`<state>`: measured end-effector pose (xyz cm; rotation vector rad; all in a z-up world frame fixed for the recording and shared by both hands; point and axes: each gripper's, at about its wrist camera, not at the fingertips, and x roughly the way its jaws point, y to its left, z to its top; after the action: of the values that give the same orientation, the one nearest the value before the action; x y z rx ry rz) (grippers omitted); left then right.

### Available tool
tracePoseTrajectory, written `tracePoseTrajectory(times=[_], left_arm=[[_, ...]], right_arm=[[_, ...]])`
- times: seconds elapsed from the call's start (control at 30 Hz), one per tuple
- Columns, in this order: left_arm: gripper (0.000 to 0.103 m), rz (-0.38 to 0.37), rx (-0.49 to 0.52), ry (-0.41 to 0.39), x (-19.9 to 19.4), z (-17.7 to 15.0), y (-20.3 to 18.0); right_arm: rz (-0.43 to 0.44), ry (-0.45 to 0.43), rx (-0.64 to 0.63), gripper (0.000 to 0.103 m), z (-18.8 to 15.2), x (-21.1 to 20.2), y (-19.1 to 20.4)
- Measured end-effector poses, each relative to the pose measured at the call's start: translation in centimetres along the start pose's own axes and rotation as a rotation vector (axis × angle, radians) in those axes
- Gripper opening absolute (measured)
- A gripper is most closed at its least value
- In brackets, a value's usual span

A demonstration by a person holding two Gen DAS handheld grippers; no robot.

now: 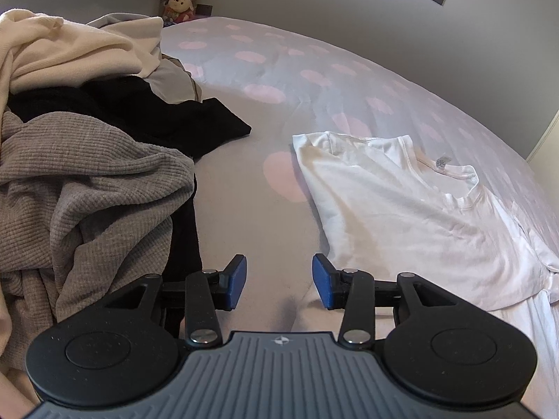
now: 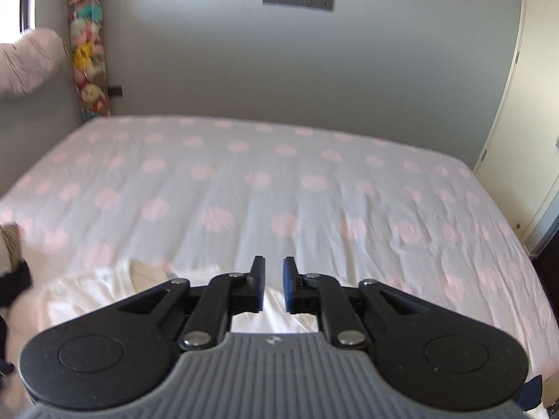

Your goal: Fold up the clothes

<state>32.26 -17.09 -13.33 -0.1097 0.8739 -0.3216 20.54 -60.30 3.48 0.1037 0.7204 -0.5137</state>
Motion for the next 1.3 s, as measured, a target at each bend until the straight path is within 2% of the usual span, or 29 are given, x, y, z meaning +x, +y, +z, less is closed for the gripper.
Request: tracePoseTrajectory(times=[0.07, 0.13, 0.23, 0.4, 0.5, 0.57, 0.63, 0.73, 0.77, 0.83, 1.07, 1.17, 1.3], left_arm=[[0.039, 0.014, 0.011, 0.0, 0.2, 0.2, -0.1], [0.039, 0.02, 0.02, 0.002, 0.5, 0.3, -0.2], [0.04, 0.031, 0.035, 0.016, 1.2, 0.3, -0.4], [0.045, 0.118, 0.128, 0.072, 2.5, 0.0, -1.3], [0.048, 0.142, 0.152, 0.084, 2.8, -0.1, -1.6], [0.048, 0.146, 0.16, 0.091, 3.1, -0.3, -1.6], [0.048, 0.144, 0.161, 0.096, 3.3, -0.4, -1.6], [0.049, 0.148, 0.17, 0.097, 3.6, -0.5, -1.8], [0.049, 0.15, 0.174, 0.097, 3.7, -0.5, -1.9], [0.05, 0.15, 0.175, 0.094, 3.8, -0.5, -1.9], [0.05, 0.118, 0.14, 0.089, 3.3, -0.2, -1.5], [0.05, 0.107, 0.116, 0.079, 2.7, 0.1, -1.2], [0.05, 0.085, 0.088, 0.06, 1.9, 0.4, -1.0]], right_arm=[[0.001, 0.038, -0.013, 0.027, -1.4, 2.5, -0.7], [0.009, 0.067, -0.035, 0.031, -2.5, 5.0, -0.9], [0.008, 0.119, -0.087, 0.031, -4.0, 9.2, -0.7], [0.029, 0.186, -0.126, 0.031, -6.1, 15.6, -1.2], [0.035, 0.218, -0.149, 0.032, -6.9, 18.7, -1.1], [0.031, 0.229, -0.156, 0.04, -7.3, 20.2, -1.1], [0.026, 0.233, -0.155, 0.043, -7.4, 21.3, -1.2], [0.015, 0.246, -0.126, 0.037, -7.5, 22.6, -1.8], [0.013, 0.252, -0.105, 0.025, -7.5, 22.9, -2.1], [0.012, 0.25, -0.066, 0.008, -7.4, 22.9, -2.8], [-0.046, 0.171, -0.044, 0.006, -5.6, 18.6, -4.3], [-0.088, 0.104, -0.045, 0.006, -3.9, 14.9, -4.7], [-0.089, 0.006, -0.035, 0.006, -0.9, 8.7, -4.2]])
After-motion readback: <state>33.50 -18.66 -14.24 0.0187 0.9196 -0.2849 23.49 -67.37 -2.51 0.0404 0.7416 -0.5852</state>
